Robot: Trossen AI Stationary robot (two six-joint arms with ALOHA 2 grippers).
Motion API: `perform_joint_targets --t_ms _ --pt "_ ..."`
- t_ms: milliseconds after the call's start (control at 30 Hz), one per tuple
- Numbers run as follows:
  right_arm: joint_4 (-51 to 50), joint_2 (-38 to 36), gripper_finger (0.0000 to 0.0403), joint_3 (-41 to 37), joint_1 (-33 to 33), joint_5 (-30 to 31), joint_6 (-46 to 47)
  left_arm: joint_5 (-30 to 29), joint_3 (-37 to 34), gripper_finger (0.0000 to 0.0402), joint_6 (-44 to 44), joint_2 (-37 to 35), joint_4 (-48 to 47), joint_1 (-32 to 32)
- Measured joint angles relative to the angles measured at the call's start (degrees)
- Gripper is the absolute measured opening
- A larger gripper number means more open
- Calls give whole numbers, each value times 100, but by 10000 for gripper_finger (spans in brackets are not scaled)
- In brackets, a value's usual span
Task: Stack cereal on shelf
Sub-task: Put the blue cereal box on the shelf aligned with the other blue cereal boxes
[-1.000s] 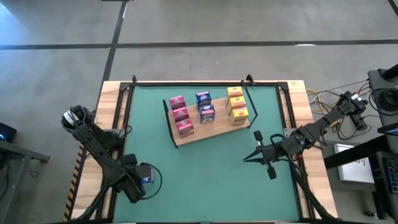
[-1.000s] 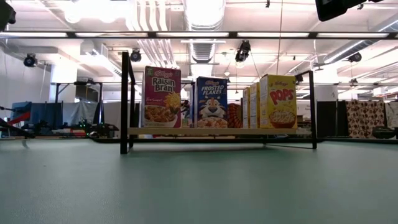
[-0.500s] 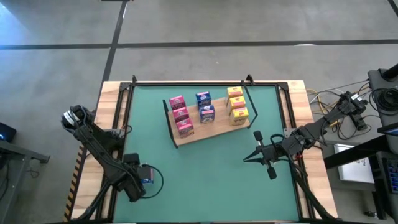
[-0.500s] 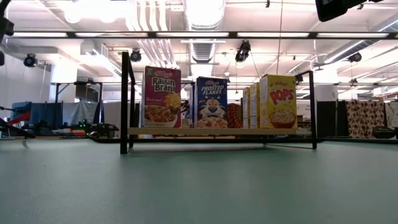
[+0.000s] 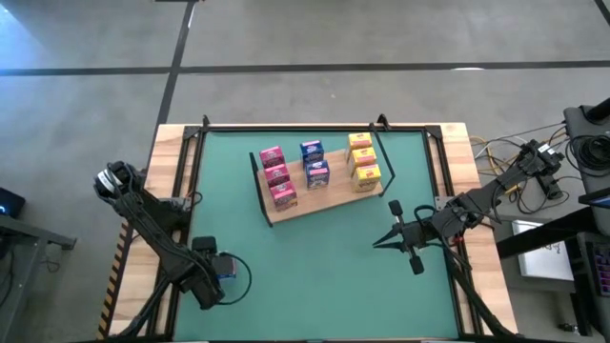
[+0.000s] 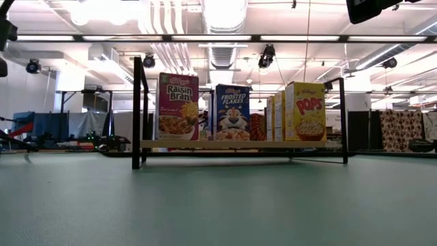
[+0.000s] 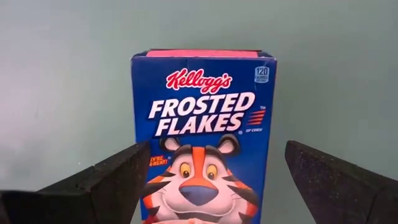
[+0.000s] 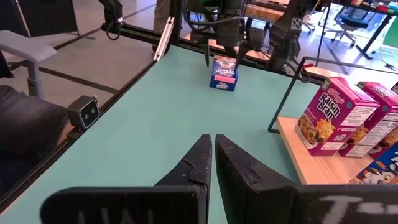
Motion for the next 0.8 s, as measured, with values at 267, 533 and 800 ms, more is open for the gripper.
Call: perform_joint_targets --t_ms 267,533,800 --pt "0 0 13 0 -1 0 -1 -84 -133 354 -67 52 51 -2" --pt "2 0 13 -2 -2 1 44 -26 45 354 -13 32 -243 -2" --pt "0 0 13 -4 -2 2 42 -195 115 354 -38 22 -380 0"
